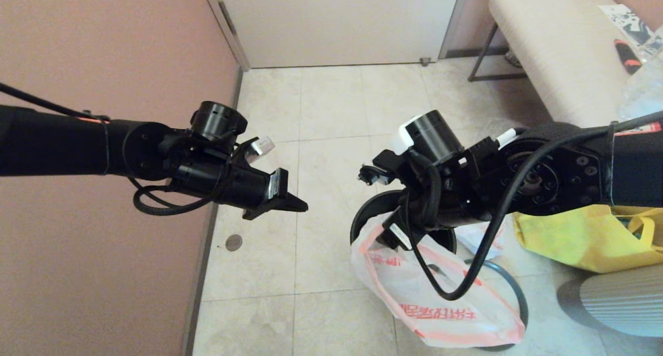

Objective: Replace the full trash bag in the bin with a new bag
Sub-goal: Put the new garbage bag on the trash can

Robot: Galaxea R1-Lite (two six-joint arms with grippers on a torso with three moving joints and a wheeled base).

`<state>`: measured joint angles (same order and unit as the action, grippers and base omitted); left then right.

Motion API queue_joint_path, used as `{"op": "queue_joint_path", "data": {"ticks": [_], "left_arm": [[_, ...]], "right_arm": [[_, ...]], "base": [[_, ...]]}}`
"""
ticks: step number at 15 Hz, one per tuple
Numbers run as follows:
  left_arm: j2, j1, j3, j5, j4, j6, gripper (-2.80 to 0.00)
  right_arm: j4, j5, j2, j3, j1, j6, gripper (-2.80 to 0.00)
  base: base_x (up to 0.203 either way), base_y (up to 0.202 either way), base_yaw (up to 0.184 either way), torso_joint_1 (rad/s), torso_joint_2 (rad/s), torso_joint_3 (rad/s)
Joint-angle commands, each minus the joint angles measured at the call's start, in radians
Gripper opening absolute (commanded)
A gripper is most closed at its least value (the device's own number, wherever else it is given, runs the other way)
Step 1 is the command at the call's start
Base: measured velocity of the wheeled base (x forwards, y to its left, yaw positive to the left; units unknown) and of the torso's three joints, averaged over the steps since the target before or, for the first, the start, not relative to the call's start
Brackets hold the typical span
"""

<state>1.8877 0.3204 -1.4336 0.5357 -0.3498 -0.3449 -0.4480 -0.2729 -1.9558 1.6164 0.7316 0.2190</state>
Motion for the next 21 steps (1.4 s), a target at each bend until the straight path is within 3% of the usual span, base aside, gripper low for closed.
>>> {"op": "queue_joint_path", "data": {"ticks": [1, 5, 7, 9, 11, 13, 15, 17, 21], "left_arm": [[0.005, -0.001, 0.001, 0.003, -0.001, 0.000, -2.80], [0.011, -0.001, -0.001, 0.007, -0.001, -0.005, -2.80], [0.004, -0.004, 0.017, 0.067, 0.003, -0.003, -2.80], [-0.004, -0.047, 0.053, 0.124, 0.032, 0.021, -2.80], [0.006, -0.119, 0.062, 0.169, 0.083, 0.049, -2.80], [-0.027, -0.186, 0.062, 0.266, 0.103, 0.060, -2.80], [-0.023, -0.191, 0.062, 0.288, 0.104, 0.071, -2.80], [-0.016, -0.181, 0.059, 0.288, 0.104, 0.071, -2.80], [-0.015, -0.175, 0.059, 0.286, 0.099, 0.072, -2.80]], "right_arm": [[-0.066, -0.005, 0.025, 0.012, -0.007, 0.014, 0.00], [-0.167, -0.015, -0.002, 0.129, -0.026, 0.037, 0.00], [-0.176, -0.006, -0.065, 0.238, -0.030, 0.039, 0.00], [-0.175, 0.054, -0.138, 0.337, -0.032, 0.039, 0.00], [-0.140, 0.081, -0.207, 0.352, -0.018, 0.046, 0.00], [-0.065, 0.087, -0.268, 0.359, 0.008, 0.056, 0.00], [-0.043, 0.090, -0.284, 0.354, 0.038, 0.058, 0.00], [-0.121, 0.090, -0.237, 0.331, 0.036, 0.048, 0.00], [-0.402, 0.060, -0.143, 0.271, 0.023, 0.049, 0.00]], "base": [[0.000, 0.000, 0.000, 0.000, 0.00, 0.000], [0.000, 0.000, 0.000, 0.000, 0.00, 0.000], [0.000, 0.000, 0.000, 0.000, 0.00, 0.000], [0.000, 0.000, 0.000, 0.000, 0.00, 0.000], [0.000, 0.000, 0.000, 0.000, 0.00, 0.000], [0.000, 0.000, 0.000, 0.000, 0.00, 0.000], [0.000, 0.000, 0.000, 0.000, 0.00, 0.000], [0.000, 0.000, 0.000, 0.000, 0.00, 0.000], [0.000, 0.000, 0.000, 0.000, 0.00, 0.000]]}}
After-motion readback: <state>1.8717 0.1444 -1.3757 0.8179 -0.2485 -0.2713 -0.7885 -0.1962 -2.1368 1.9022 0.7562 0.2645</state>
